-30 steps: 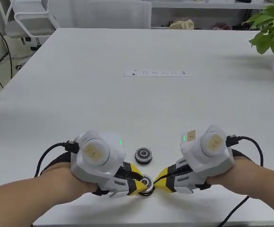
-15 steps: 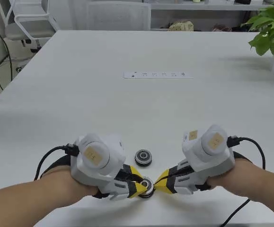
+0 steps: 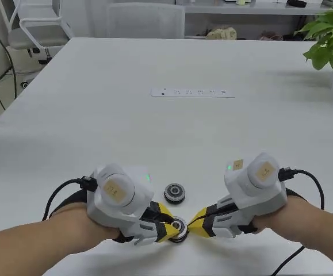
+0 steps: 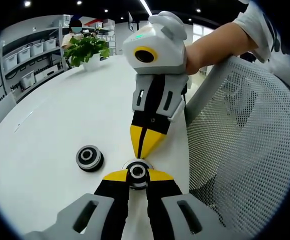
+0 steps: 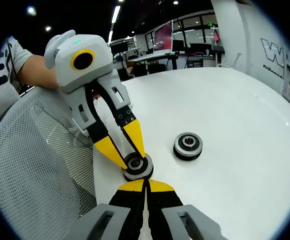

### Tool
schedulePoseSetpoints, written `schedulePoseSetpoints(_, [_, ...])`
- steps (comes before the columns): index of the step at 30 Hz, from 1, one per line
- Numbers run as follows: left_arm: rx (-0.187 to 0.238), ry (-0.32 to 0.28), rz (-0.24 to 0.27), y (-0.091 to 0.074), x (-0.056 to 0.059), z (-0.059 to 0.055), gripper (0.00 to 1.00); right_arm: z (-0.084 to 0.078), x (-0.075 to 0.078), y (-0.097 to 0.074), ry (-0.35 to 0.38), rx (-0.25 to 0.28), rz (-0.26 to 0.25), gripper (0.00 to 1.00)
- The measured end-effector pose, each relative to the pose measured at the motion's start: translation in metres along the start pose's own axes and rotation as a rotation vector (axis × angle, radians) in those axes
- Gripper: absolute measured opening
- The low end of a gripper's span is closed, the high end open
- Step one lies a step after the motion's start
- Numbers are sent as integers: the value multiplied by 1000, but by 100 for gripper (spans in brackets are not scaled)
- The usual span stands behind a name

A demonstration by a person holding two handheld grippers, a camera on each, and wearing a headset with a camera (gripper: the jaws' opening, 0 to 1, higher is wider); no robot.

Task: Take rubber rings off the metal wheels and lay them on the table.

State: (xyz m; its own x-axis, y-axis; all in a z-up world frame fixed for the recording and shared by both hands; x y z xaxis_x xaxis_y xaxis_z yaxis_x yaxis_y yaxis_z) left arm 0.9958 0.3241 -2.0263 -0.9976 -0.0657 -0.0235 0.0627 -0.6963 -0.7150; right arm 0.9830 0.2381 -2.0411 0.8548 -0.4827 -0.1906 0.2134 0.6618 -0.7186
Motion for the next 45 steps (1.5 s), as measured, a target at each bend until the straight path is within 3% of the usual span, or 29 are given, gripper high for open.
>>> schedulePoseSetpoints(11, [-8, 6, 6, 1, 0, 1, 8, 6, 3, -4, 68, 58, 6, 0])
schedulePoseSetpoints(25, [-13, 3, 11, 1, 0, 1, 8, 10, 1, -4, 79, 69, 17, 0])
schedulePoseSetpoints(45, [-18, 0, 12, 1, -1, 1, 8, 17, -9, 0, 19, 85, 49, 0])
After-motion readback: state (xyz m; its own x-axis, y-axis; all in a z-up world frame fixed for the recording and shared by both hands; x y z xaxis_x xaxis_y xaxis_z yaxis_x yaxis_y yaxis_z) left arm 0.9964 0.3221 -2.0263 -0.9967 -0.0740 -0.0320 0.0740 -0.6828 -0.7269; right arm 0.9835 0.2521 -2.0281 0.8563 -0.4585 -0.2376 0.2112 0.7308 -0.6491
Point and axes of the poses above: the centre of the closed fingertips' face, and the gripper's own axes: y roughly forward along the fingers, x roughly to its right, z roughly out of its top, the point moved 5 cm from there along -y, roughly backward along the fingers, and after that the axes turned 5 degrees about -x, right-handed, at the moved point
